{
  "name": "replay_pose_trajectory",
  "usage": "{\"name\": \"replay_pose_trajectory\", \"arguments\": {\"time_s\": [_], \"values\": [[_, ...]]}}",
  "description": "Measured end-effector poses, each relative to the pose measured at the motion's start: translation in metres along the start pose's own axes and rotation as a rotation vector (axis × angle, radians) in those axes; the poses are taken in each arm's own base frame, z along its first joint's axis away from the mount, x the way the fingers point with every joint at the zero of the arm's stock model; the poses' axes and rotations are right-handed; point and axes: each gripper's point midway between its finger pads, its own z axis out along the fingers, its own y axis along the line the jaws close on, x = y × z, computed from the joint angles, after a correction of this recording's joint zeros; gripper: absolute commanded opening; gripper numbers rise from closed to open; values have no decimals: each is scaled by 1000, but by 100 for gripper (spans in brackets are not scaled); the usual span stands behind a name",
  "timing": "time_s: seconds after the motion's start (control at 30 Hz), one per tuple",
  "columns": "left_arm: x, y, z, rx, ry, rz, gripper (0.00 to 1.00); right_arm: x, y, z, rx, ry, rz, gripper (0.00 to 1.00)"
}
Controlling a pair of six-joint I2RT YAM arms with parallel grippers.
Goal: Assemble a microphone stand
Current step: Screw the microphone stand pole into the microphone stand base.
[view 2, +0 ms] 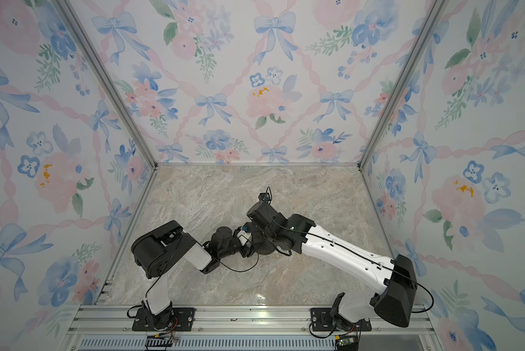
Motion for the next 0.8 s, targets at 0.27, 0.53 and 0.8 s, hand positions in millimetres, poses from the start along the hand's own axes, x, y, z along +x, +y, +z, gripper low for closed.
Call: {"name": "replay_pose_trajectory", "arguments": {"time_s": [0.27, 0.53, 0.8], "values": [[0, 1, 0, -4, 0, 1, 72, 2, -1, -2, -23, -71, 143, 0], [0, 1, -9, -15, 17, -1, 75, 5, -7, -6, -15, -93, 189, 0], [-26, -4, -29, 6, -31, 24, 72, 5, -7, -7, -13, -97, 199, 0]]}}
